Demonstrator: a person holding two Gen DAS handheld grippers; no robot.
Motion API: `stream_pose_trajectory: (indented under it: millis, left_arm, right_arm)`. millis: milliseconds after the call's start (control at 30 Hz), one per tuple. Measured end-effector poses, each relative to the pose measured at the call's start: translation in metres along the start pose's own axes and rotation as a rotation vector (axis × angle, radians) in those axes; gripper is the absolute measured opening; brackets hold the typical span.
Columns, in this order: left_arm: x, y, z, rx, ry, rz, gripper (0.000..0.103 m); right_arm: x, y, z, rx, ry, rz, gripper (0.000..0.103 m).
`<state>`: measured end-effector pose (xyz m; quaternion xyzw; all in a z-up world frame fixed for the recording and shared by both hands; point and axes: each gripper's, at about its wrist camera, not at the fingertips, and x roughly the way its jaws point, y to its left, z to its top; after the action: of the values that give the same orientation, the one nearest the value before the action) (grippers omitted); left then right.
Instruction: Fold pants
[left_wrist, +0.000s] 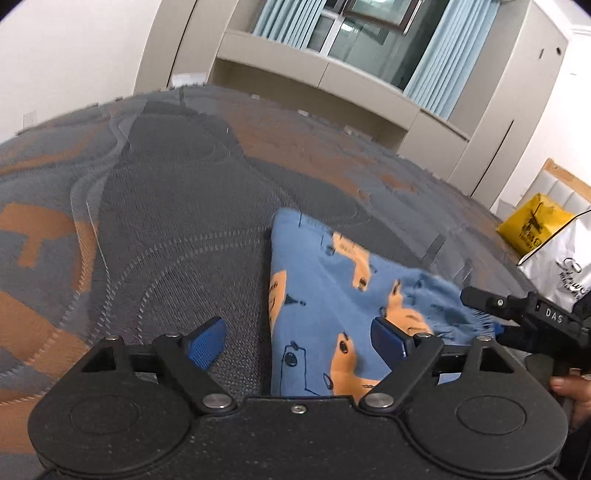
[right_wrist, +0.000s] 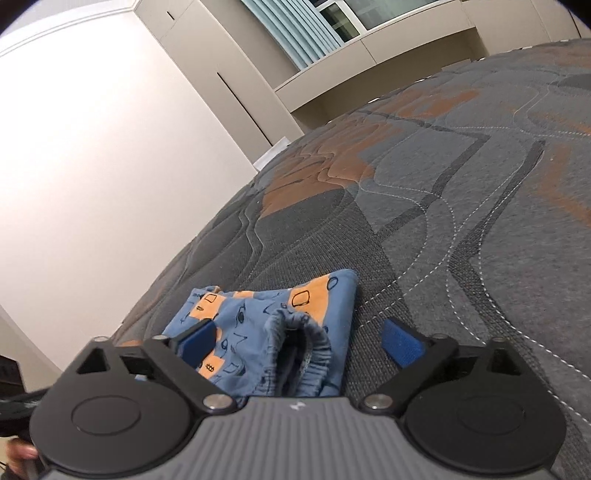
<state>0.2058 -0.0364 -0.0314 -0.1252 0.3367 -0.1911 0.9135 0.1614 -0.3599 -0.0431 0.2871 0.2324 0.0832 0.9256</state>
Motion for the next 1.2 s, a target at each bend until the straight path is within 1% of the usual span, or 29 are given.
stream_pose_trajectory:
  millis: [67, 100, 133, 167, 200, 233, 267, 300, 400, 433, 467, 700, 900, 967, 1100, 1200]
  left_arm:
    - [0.005, -0.001, -0.003, -0.003, -0.001, 0.001, 0.077]
    - [0.004, -0.002, -0.003, 0.001, -0.008, 0.007, 0.074]
    - [0.003, -0.002, -0.003, 0.0, -0.012, 0.005, 0.065]
    - [0.003, -0.001, -0.003, -0.009, -0.011, -0.004, 0.053]
    - [0.003, 0.0, -0.003, -0.022, -0.007, -0.015, 0.048]
    - [0.002, 0.002, -0.003, -0.033, -0.002, -0.025, 0.039]
    - [0.002, 0.002, -0.003, -0.038, 0.001, -0.03, 0.037]
    - [0.002, 0.001, -0.004, -0.037, 0.0, -0.028, 0.036]
    - [0.002, -0.001, -0.005, -0.031, -0.004, -0.021, 0.029]
    - [0.001, -0.003, -0.005, -0.028, -0.008, -0.019, 0.023]
    - [-0.001, -0.003, -0.004, -0.027, -0.011, -0.019, 0.02]
    - [-0.012, -0.009, 0.0, -0.001, -0.024, -0.029, 0.017]
    - [-0.022, -0.008, 0.006, 0.031, -0.038, -0.056, 0.016]
    - [-0.025, -0.008, 0.01, 0.045, -0.05, -0.055, 0.016]
    - [-0.03, -0.002, 0.021, 0.057, -0.083, -0.041, 0.016]
    - [-0.034, 0.009, 0.034, 0.05, -0.114, -0.018, 0.016]
  right_arm:
    - [0.003, -0.002, -0.001, 0.007, -0.003, -0.005, 0.074]
    - [0.003, -0.003, -0.002, 0.011, -0.004, -0.006, 0.07]
    - [0.003, -0.004, -0.002, 0.016, -0.004, -0.004, 0.06]
    - [0.004, -0.005, -0.003, 0.022, -0.001, -0.002, 0.054]
    - [0.005, -0.006, -0.004, 0.026, 0.001, -0.003, 0.052]
    - [0.005, -0.006, -0.004, 0.026, -0.002, -0.006, 0.049]
    - [0.004, -0.006, -0.005, 0.026, -0.004, -0.004, 0.044]
    - [0.003, -0.005, -0.005, 0.025, -0.007, -0.003, 0.043]
    - [0.001, -0.002, -0.008, 0.01, -0.015, -0.013, 0.035]
    - [0.001, 0.0, -0.009, 0.001, -0.02, -0.018, 0.032]
    - [-0.001, 0.002, -0.01, -0.005, -0.027, -0.024, 0.03]
    - [-0.018, 0.015, -0.021, 0.02, -0.073, -0.04, 0.023]
    - [-0.028, 0.041, -0.024, -0.052, -0.104, -0.084, 0.021]
    - [-0.032, 0.049, -0.022, -0.075, -0.112, -0.082, 0.02]
    - [-0.022, 0.069, -0.015, -0.124, -0.122, -0.071, 0.019]
    - [-0.007, 0.082, -0.007, -0.143, -0.123, -0.046, 0.019]
